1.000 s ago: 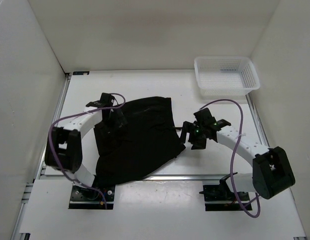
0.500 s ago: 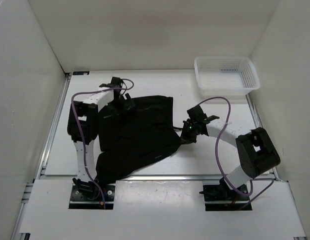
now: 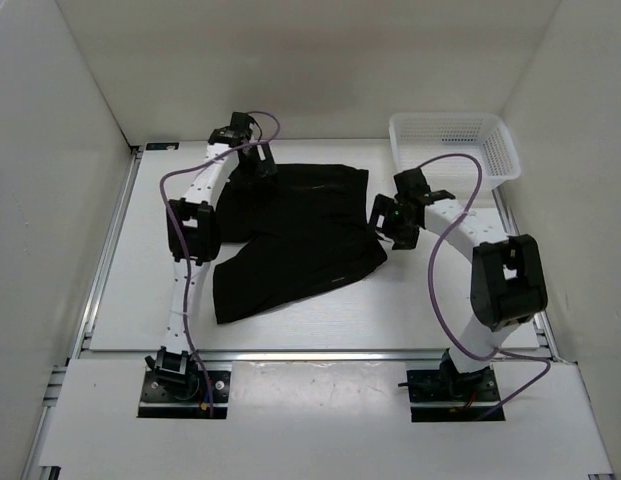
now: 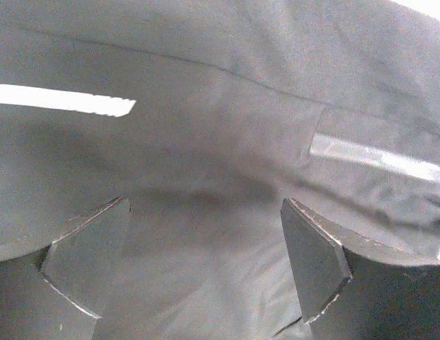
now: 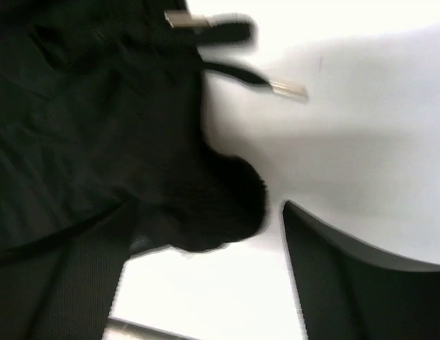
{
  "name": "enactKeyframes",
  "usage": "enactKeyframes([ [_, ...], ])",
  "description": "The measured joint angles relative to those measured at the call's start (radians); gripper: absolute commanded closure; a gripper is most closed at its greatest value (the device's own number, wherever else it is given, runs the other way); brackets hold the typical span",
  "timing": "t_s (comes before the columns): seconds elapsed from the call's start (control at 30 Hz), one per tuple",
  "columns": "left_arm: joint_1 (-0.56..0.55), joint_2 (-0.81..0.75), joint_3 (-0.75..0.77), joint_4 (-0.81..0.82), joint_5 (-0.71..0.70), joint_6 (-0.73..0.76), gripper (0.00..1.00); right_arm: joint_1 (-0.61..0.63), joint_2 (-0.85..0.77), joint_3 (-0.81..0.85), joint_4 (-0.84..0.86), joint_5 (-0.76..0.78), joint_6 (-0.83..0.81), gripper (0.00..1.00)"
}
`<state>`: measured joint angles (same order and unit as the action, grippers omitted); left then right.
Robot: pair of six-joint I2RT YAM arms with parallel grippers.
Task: Fold and stack the shorts
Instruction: Flatten the shorts out
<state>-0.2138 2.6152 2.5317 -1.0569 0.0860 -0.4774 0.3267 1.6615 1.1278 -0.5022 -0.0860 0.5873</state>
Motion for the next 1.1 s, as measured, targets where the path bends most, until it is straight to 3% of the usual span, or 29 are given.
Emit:
enactKeyframes([
  [0.07, 0.009, -0.051, -0.022, -0.006, -0.016, 0.016, 0.00, -0.014, 0.045, 0.067, -0.019, 0.016, -0.029, 0.01],
  [0.17, 0.029, -0.202, -0.120, -0.012, -0.072, 0.041, 0.00, -0.017, 0.050, 0.105, -0.024, 0.037, -0.049, 0.01],
  [0.27, 0.048, -0.459, -0.294, -0.013, -0.148, 0.059, 0.00, -0.018, 0.001, 0.079, -0.029, 0.052, -0.054, 0.02],
  [0.4, 0.062, -0.916, -0.669, 0.038, -0.208, 0.047, 0.00, -0.019, -0.175, -0.060, -0.031, 0.062, -0.054, 0.20],
  [0.5, 0.054, -1.238, -0.978, 0.043, -0.200, -0.004, 0.10, -0.019, -0.312, -0.172, -0.037, 0.060, -0.049, 0.32],
  [0.53, 0.047, -1.324, -1.081, 0.048, -0.190, -0.033, 0.18, -0.019, -0.349, -0.205, -0.043, 0.060, -0.046, 0.45],
  [0.6, 0.032, -1.464, -1.272, 0.034, -0.162, -0.101, 0.49, -0.019, -0.401, -0.265, -0.048, 0.056, -0.045, 0.66],
  [0.63, 0.023, -1.507, -1.357, 0.037, -0.143, -0.138, 0.59, -0.019, -0.418, -0.293, -0.054, 0.056, -0.042, 0.80],
  [0.7, 0.007, -1.589, -1.534, 0.021, -0.088, -0.216, 0.77, -0.019, -0.437, -0.330, -0.063, 0.055, -0.039, 0.88],
  [0.8, -0.007, -1.699, -1.712, -0.010, -0.019, -0.320, 0.77, -0.019, -0.434, -0.347, -0.079, 0.053, -0.039, 0.91],
  [0.83, -0.009, -1.735, -1.746, -0.015, 0.001, -0.347, 0.62, -0.019, -0.432, -0.347, -0.077, 0.053, -0.040, 0.91],
  [0.9, -0.010, -1.785, -1.794, -0.005, 0.037, -0.380, 0.33, -0.019, -0.430, -0.346, -0.074, 0.043, -0.042, 0.65],
  [0.93, -0.011, -1.792, -1.812, 0.006, 0.056, -0.393, 0.24, -0.019, -0.428, -0.346, -0.074, 0.032, -0.042, 0.45],
  [0.97, -0.012, -1.782, -1.823, 0.019, 0.069, -0.401, 0.12, -0.019, -0.424, -0.345, -0.072, 0.018, -0.043, 0.15],
  [1.1, -0.018, -1.632, -1.870, 0.105, 0.086, -0.418, 0.09, -0.019, -0.374, -0.329, -0.048, -0.060, -0.044, 0.08],
])
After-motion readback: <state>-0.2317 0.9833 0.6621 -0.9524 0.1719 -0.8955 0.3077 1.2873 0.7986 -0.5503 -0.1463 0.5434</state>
